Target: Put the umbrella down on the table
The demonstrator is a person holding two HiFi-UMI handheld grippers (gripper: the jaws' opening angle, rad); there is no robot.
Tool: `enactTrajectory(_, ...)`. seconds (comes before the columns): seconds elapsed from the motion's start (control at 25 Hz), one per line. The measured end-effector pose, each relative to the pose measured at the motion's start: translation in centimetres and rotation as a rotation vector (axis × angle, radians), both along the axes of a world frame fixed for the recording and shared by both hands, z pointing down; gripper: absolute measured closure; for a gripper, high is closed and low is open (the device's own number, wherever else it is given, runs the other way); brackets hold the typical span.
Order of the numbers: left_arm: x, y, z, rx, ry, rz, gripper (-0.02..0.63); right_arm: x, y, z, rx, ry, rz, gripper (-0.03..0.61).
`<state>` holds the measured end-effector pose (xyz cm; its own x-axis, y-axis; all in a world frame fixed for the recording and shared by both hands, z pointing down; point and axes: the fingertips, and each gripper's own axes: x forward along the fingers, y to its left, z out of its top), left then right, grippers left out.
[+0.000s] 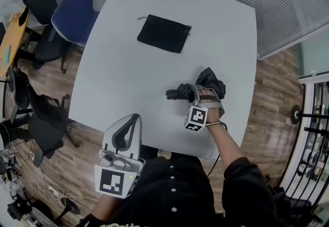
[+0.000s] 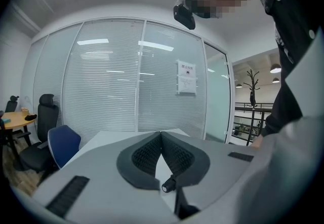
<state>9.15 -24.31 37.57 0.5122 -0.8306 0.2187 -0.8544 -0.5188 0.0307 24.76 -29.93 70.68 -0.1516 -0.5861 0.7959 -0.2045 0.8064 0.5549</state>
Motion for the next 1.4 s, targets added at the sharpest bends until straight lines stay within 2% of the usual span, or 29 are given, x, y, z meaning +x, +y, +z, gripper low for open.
enactTrajectory(0.08, -0.3, 0.0, 0.1, 0.000, 0.002, -0.008, 0.598, -0.3, -0.1, 0.7, -0.019, 0.025, -0.010, 0.322)
enactTrajectory(0.2, -0.4, 0.3, 0.5, -0.048, 0.020, -0.024, 0.598, -0.5, -0.1, 1.5, -0.047, 0.054, -0.036, 0.319)
enactTrajectory(0.32, -0.4, 0.2, -0.1, -0.007, 0.013, -0.018, 0.598, -0.5, 0.1, 2.2, -0.070, 0.084, -0.058, 0.311)
enactTrajectory(0.4, -0.3, 0.4, -0.1, -0.013, 0.014, -0.020, 0.598, -0.4, 0.1, 2.3, -0.077, 0.090, -0.051, 0.311)
enactTrajectory(0.64, -0.4, 0.8, 0.4, -0.057, 0.033, -0.024, 0.598, -0.5, 0.1, 1.9, -0.043, 0.052, -0.035, 0.278)
enactTrajectory(0.92, 0.1, 0.1, -0.6, -0.001, 0.039, 0.018, 0.598, -0.6, 0.5, -0.9, -0.002, -0.020, -0.006, 0.272)
enactTrajectory(1.08, 0.8, -0.2, -1.6, 0.047, 0.055, 0.051, 0.598, -0.5, 0.5, -3.8, 0.025, -0.127, 0.076, 0.279)
enactTrajectory(1.16, 1.2, -0.3, -2.0, 0.060, 0.068, 0.071, 0.598, -0.3, 0.5, -5.5, 0.029, -0.197, 0.129, 0.302)
enactTrajectory(1.2, 1.4, -0.3, -2.3, 0.068, 0.071, 0.083, 0.598, -0.3, 0.4, -6.5, 0.032, -0.257, 0.157, 0.320)
enactTrajectory(1.28, 1.9, -0.5, -2.6, 0.079, 0.077, 0.103, 0.598, -0.4, 0.2, -9.2, 0.038, -0.432, 0.226, 0.404)
enactTrajectory(1.32, 2.1, -0.5, -2.5, 0.075, 0.077, 0.109, 0.598, -0.4, 0.1, -10.7, 0.043, -0.525, 0.261, 0.449)
enactTrajectory(1.4, 2.6, -0.4, -2.3, 0.040, 0.088, 0.117, 0.598, 0.0, 0.1, -14.0, 0.065, -0.696, 0.320, 0.494)
